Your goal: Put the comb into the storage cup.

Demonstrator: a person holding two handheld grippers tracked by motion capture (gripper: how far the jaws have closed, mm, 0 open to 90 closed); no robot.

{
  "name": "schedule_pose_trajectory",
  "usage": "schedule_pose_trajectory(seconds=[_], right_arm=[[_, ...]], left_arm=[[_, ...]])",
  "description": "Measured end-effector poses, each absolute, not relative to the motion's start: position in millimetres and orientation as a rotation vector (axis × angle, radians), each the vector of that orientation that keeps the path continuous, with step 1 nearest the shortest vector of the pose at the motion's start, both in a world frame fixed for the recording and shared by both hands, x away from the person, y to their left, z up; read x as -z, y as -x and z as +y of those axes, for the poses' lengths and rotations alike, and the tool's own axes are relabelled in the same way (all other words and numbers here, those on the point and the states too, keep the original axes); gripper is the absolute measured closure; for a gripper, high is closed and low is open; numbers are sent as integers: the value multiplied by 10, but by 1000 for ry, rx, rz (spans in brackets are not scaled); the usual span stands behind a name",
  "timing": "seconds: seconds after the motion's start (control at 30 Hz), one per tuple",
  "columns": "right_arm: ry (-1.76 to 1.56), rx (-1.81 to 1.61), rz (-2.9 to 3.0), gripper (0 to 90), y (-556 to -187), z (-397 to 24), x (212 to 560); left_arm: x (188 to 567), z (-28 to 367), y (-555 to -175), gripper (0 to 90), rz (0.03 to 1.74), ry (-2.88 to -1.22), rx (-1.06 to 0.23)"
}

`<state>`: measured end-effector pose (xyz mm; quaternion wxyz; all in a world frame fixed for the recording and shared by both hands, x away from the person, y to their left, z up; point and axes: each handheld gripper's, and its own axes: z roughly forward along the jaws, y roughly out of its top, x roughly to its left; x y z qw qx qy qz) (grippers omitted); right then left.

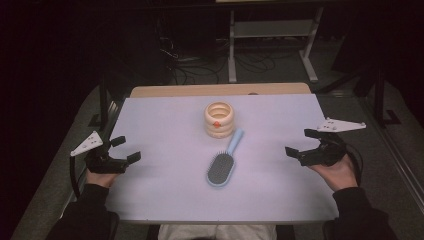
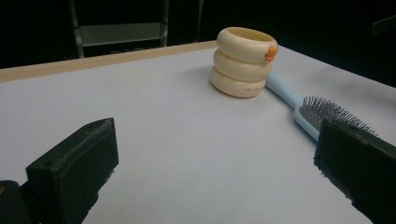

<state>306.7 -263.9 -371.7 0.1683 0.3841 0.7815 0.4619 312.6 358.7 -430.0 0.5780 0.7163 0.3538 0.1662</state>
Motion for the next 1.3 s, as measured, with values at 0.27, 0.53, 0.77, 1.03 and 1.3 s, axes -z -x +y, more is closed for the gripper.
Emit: schedule_pose_trajectory(seconds=[0.27, 0.53, 0.77, 1.03, 1.3], right_arm=[[-1084, -1287, 2256, 0, -3146, -2595, 3674], [-1062, -1277, 2285, 0, -3209, -2542, 3609], [-1051, -1274, 2299, 0, -3267, -2505, 3559], [-1031, -1268, 2321, 0, -3327, -2456, 3528], [-1015, -1253, 2356, 0, -3415, -2369, 3531]], left_arm=[[4300, 3587, -3125, 0, 829, -1675, -387], [4300, 3599, -3126, 0, 831, -1671, -386], [4301, 3598, -3127, 0, 829, -1671, -385], [4304, 3596, -3131, 0, 831, -1672, -383], [4308, 3597, -3137, 0, 830, -1671, -378]])
